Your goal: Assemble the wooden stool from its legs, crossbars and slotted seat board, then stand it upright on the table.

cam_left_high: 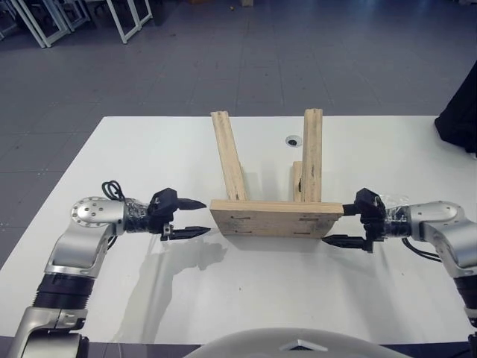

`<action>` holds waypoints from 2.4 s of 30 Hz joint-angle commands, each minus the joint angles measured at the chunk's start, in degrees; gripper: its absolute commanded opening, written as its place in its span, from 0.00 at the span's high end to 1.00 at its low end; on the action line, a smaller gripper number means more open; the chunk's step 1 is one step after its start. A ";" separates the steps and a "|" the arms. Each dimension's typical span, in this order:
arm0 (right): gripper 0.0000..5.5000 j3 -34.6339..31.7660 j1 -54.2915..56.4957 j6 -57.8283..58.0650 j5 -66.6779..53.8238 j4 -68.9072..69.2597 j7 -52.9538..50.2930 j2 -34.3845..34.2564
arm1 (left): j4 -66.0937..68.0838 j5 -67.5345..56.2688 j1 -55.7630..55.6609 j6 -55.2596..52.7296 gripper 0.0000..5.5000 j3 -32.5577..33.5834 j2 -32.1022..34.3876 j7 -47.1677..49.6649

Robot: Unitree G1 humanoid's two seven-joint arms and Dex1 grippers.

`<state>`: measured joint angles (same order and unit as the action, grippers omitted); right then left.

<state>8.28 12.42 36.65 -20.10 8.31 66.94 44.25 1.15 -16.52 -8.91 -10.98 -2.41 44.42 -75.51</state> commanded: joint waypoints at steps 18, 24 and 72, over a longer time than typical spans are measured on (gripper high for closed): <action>0.49 4.76 9.02 -2.51 3.11 2.98 -4.98 -6.02 | -6.37 -2.11 -9.97 -19.39 0.69 -4.98 -4.60 5.96; 0.49 5.58 12.91 8.74 1.63 5.20 -6.45 -5.28 | -9.43 -8.23 -9.95 -27.45 0.69 -1.41 -6.90 7.67; 0.24 -19.25 41.79 49.50 -41.04 -65.33 -16.42 -1.95 | 53.98 -25.59 -42.82 -66.95 0.24 -4.84 6.69 -9.32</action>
<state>-6.79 54.15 90.77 -63.10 -53.86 54.42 43.35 53.09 -44.03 -51.37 -82.38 -10.40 50.93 -86.53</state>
